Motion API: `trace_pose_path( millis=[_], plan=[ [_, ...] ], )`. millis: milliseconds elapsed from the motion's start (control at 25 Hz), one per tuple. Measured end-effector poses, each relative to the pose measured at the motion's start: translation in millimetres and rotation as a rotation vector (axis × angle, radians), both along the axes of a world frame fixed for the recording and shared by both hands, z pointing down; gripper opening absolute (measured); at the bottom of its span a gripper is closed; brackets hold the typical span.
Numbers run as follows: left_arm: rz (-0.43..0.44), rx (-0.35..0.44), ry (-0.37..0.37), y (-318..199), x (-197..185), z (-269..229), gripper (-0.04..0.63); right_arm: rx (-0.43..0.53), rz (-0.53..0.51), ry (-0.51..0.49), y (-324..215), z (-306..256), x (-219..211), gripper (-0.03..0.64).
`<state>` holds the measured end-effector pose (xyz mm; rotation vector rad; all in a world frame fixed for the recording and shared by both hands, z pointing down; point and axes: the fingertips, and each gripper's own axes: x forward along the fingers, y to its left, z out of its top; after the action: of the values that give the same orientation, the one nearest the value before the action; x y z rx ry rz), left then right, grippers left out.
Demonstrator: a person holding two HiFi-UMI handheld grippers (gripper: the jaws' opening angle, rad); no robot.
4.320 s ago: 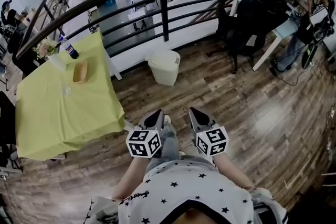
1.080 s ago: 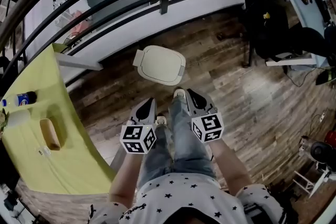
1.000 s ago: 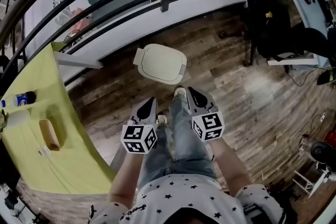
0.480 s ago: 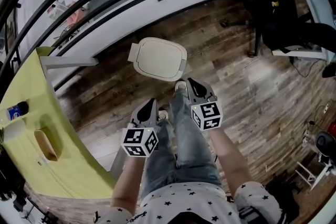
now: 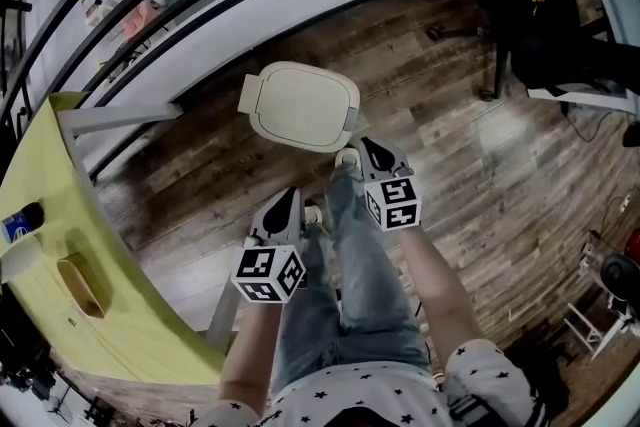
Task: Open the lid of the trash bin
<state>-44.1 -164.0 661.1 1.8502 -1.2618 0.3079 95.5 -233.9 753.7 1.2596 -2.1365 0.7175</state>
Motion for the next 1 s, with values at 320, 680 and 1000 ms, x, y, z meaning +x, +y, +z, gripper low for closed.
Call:
trace_pose_path(
  millis=[320, 680, 1000],
  plan=[
    [-0.019, -0.055, 0.016, 4, 3, 36, 0.012, -0.071, -0.014, 0.04, -8, 64, 5, -0.006],
    [-0.013, -0.086, 0.019, 7, 5, 62, 0.012, -0.124, -0.021, 0.075, -18, 112, 7, -0.007],
    [-0.011, -0.108, 0.016, 4, 3, 77, 0.012, -0.16, -0.034, 0.105, -30, 143, 7, -0.006]
  ],
)
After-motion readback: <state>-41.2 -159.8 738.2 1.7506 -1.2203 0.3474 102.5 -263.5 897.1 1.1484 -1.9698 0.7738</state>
